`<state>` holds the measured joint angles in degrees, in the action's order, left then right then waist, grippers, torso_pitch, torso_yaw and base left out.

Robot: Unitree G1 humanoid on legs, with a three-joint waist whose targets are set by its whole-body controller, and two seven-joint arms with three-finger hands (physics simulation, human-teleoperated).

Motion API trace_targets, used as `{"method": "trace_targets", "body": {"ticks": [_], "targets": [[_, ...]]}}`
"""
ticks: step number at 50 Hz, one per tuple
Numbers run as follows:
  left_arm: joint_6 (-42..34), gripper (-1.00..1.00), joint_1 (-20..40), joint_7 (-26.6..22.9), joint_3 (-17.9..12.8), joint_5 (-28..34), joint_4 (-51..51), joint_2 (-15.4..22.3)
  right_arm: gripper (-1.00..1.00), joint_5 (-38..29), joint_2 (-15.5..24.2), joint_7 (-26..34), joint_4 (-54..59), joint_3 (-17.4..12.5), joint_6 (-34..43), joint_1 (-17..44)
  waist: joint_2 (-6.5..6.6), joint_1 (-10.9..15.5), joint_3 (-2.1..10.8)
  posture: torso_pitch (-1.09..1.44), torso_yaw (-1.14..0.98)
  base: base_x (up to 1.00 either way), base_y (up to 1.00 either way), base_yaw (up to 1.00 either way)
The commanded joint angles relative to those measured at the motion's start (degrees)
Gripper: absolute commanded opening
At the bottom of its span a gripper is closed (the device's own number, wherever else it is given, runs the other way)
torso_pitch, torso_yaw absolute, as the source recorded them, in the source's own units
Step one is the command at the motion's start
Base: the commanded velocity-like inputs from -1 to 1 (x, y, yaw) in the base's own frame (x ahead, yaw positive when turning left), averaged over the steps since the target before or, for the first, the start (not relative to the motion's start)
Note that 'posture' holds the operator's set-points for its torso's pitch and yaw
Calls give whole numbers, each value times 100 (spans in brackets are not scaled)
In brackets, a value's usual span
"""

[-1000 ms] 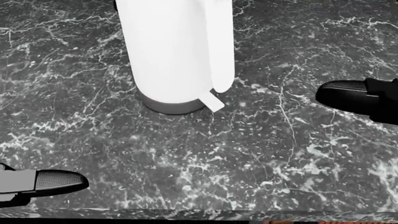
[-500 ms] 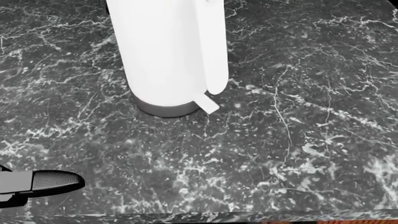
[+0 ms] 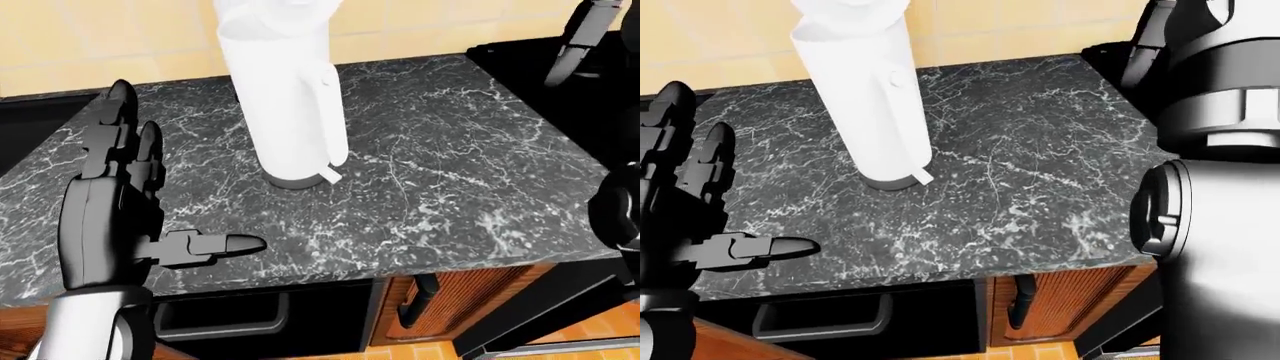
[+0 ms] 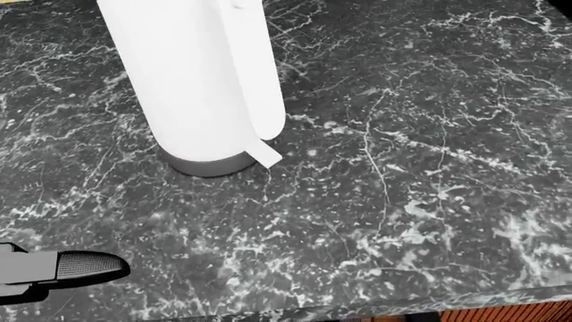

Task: Close the lid of the electric kettle.

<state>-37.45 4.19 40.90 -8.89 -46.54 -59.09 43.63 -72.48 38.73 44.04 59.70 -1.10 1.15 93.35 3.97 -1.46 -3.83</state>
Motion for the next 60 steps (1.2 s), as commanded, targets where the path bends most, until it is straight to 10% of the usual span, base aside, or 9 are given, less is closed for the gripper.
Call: {"method": "trace_targets", "body": {"ticks": [1,23,60], "targets": [[138,100,67,-7,-156,115,-91,60,100,-144,-45,-94,-311,-22,-111,241,-46,12,139,0,0,0,0,0],[-38,100,143,-154,-136,288,-91,-130,100,-43,-657,731,-1678,-227,202,-644,-81,31,156,0,0,0,0,0],[-395,100,130,-355,-141,514,-91,-537,100,70,-998,375,-1413,-117,652,-165,-45,30,174,0,0,0,0,0]]}}
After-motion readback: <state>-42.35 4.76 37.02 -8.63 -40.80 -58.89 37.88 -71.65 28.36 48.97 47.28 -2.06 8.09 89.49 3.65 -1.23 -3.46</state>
